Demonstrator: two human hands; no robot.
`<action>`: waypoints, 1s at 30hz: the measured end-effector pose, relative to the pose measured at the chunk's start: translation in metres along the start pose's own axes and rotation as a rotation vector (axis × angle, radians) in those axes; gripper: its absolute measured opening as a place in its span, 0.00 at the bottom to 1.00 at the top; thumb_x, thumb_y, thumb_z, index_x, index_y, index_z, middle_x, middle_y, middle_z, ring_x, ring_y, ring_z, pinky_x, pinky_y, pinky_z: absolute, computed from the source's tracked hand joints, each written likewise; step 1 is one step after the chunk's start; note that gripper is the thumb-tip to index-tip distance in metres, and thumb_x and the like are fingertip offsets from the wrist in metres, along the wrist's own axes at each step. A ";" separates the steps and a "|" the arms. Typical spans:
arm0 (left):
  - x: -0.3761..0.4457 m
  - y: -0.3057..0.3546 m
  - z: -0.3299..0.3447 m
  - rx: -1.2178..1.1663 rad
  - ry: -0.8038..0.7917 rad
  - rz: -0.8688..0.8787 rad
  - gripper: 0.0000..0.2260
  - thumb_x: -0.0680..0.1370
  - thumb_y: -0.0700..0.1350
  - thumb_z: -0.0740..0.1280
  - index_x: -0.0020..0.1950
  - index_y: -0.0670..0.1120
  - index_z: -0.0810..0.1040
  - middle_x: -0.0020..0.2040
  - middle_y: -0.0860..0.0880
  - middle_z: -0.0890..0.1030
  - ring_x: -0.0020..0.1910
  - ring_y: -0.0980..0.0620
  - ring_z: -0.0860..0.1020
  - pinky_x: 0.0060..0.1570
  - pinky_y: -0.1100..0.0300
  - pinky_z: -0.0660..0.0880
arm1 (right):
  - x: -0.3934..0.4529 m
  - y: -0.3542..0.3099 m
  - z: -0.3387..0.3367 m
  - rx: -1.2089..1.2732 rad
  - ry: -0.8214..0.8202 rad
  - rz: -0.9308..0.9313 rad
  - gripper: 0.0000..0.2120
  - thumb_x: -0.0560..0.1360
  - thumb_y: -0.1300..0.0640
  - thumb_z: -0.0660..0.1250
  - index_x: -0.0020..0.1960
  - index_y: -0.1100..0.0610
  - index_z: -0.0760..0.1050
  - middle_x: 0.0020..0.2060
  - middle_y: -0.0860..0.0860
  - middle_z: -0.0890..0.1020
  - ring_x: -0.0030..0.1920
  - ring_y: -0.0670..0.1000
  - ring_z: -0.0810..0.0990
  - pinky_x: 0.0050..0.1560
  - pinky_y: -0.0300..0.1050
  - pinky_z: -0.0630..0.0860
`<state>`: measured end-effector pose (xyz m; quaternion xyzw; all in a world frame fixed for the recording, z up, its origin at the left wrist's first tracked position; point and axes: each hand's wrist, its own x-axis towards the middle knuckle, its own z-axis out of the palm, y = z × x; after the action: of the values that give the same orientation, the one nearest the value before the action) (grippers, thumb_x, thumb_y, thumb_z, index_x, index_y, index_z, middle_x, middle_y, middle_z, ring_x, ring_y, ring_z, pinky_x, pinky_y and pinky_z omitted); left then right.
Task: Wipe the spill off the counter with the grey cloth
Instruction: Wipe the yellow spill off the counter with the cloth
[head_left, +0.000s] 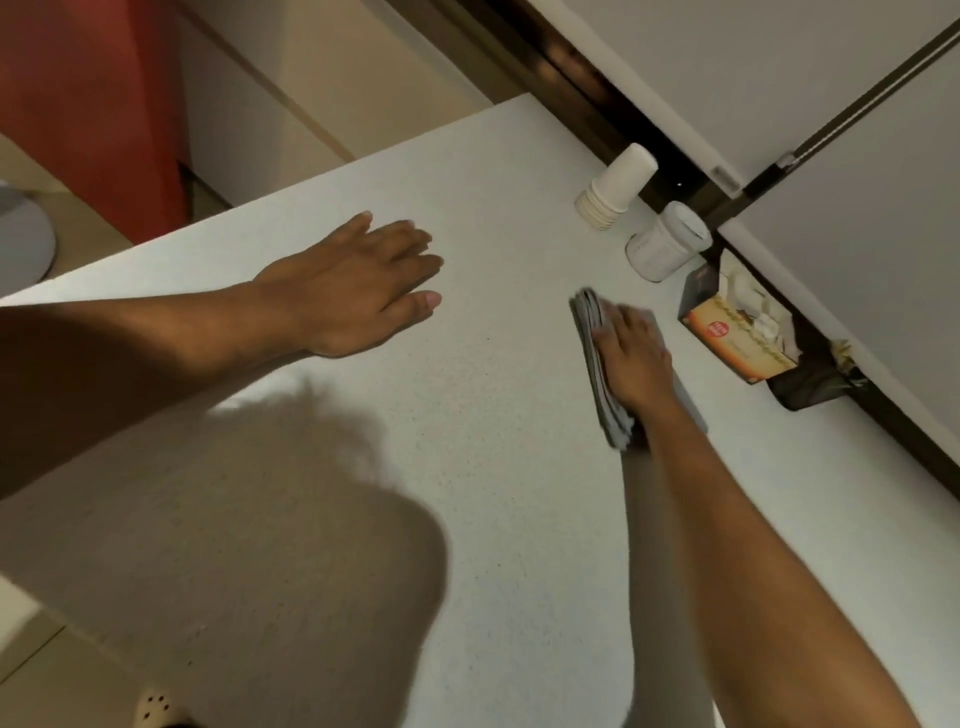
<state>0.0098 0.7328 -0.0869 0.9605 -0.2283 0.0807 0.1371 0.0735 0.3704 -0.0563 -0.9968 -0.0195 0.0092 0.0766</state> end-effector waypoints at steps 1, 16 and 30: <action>0.001 0.000 0.000 0.001 -0.005 -0.012 0.31 0.87 0.63 0.43 0.84 0.47 0.62 0.84 0.42 0.63 0.85 0.44 0.57 0.84 0.40 0.52 | 0.017 -0.012 0.002 -0.002 -0.007 -0.028 0.25 0.87 0.46 0.49 0.84 0.48 0.58 0.82 0.53 0.63 0.81 0.57 0.59 0.79 0.66 0.56; -0.002 -0.001 0.002 -0.001 0.028 0.009 0.30 0.88 0.60 0.41 0.80 0.43 0.66 0.79 0.42 0.70 0.80 0.44 0.64 0.80 0.38 0.57 | -0.244 -0.137 0.039 0.042 -0.206 -0.551 0.25 0.87 0.36 0.44 0.83 0.34 0.48 0.85 0.42 0.54 0.85 0.49 0.40 0.81 0.58 0.33; 0.000 -0.001 -0.001 -0.039 0.008 -0.006 0.29 0.89 0.58 0.44 0.83 0.43 0.64 0.82 0.43 0.67 0.83 0.46 0.61 0.84 0.40 0.49 | 0.018 -0.065 0.012 0.046 -0.026 -0.035 0.26 0.87 0.45 0.47 0.84 0.49 0.58 0.82 0.54 0.62 0.81 0.58 0.60 0.79 0.65 0.55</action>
<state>0.0098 0.7341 -0.0863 0.9581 -0.2263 0.0794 0.1569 0.0887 0.4374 -0.0585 -0.9941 -0.0380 0.0213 0.0995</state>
